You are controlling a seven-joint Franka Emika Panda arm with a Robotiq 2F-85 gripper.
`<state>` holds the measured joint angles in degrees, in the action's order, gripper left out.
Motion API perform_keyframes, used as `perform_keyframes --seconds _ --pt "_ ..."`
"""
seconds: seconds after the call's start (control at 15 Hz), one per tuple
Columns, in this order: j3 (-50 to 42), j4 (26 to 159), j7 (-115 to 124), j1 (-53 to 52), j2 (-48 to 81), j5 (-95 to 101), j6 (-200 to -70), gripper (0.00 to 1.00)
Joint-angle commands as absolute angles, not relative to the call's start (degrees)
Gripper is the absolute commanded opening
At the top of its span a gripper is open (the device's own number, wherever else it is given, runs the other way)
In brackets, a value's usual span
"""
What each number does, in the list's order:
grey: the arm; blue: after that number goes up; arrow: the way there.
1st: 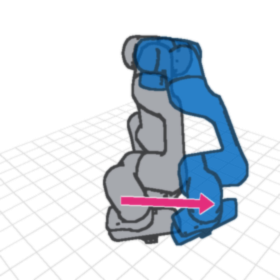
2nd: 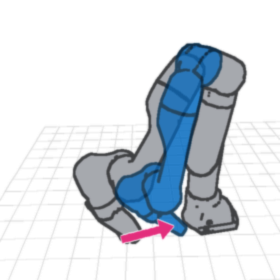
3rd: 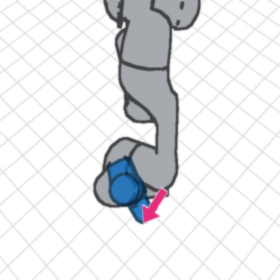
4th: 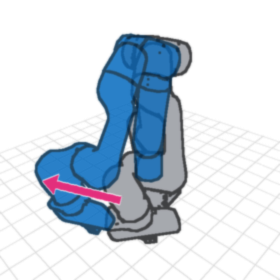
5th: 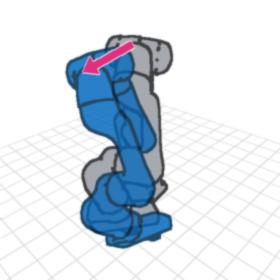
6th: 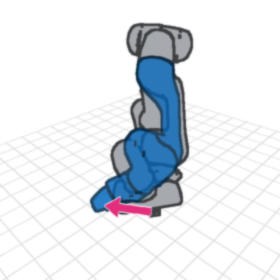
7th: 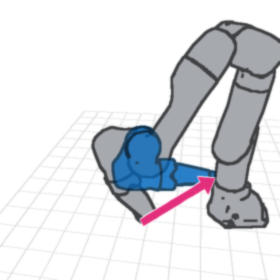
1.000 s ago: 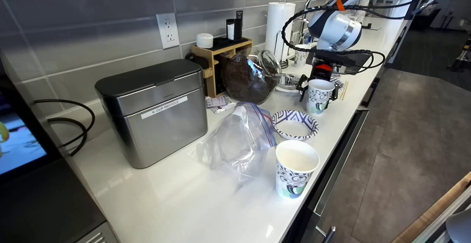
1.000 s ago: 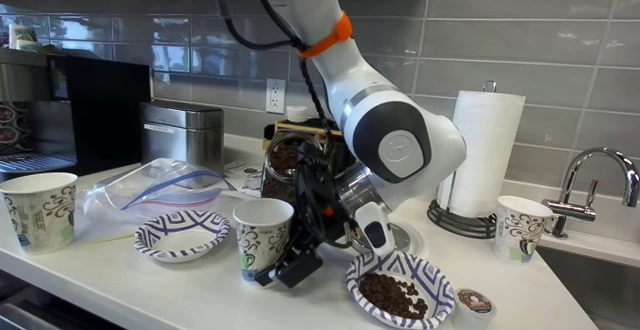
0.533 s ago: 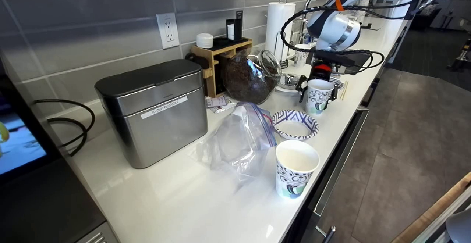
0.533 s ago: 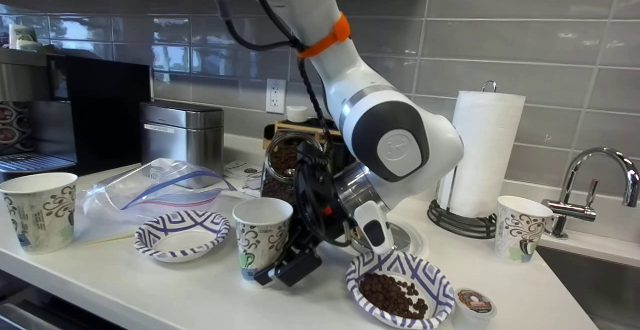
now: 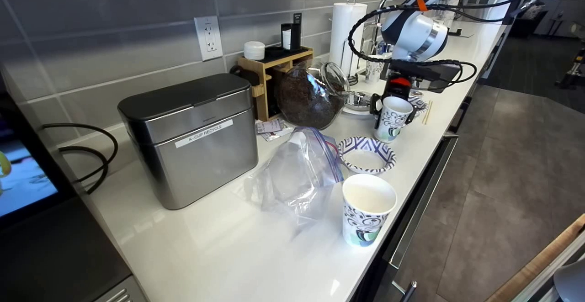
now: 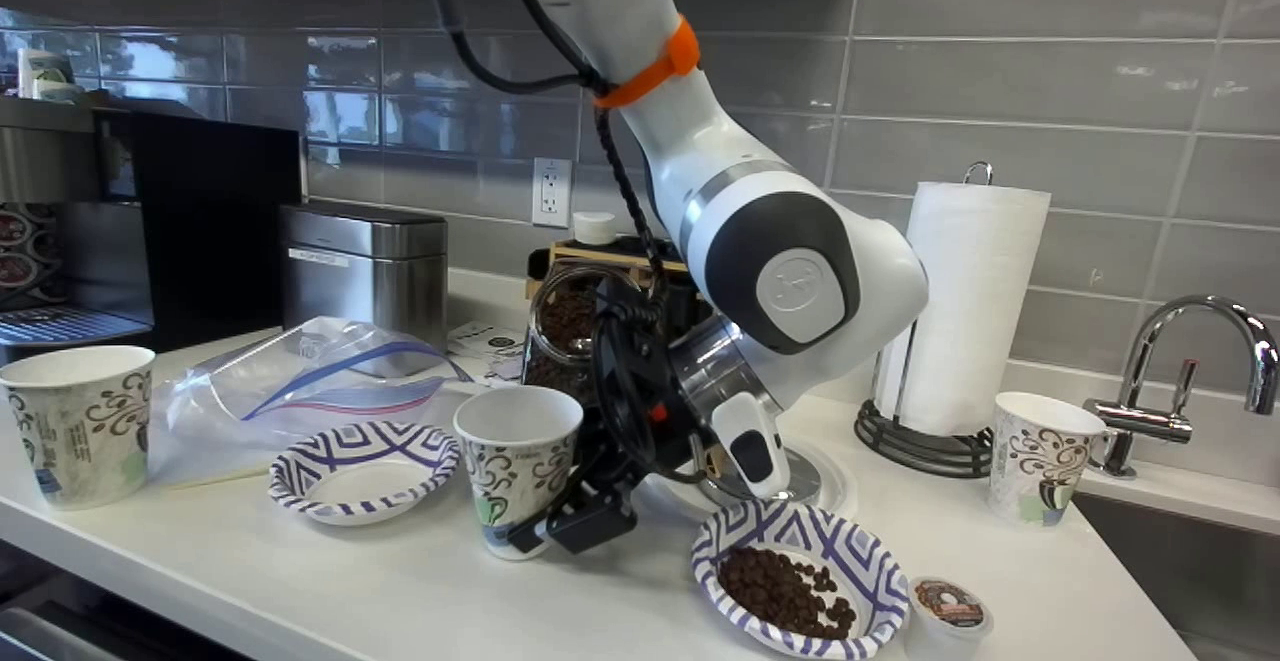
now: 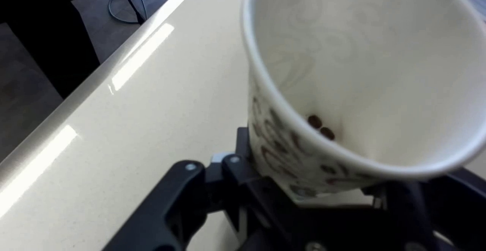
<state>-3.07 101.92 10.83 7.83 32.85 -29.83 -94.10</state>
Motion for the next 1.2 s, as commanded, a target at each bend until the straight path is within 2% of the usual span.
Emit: perform_keyframes --seconds 0.0,0.8,1.13 --pt "-3.27 102.53 11.10 7.07 30.80 -28.54 -93.26 0.36" --pt "-3.29 111.94 14.77 2.65 16.11 -24.29 -97.08 0.36" --pt "-2.65 119.71 18.21 0.29 7.12 -23.38 -104.61 0.36"
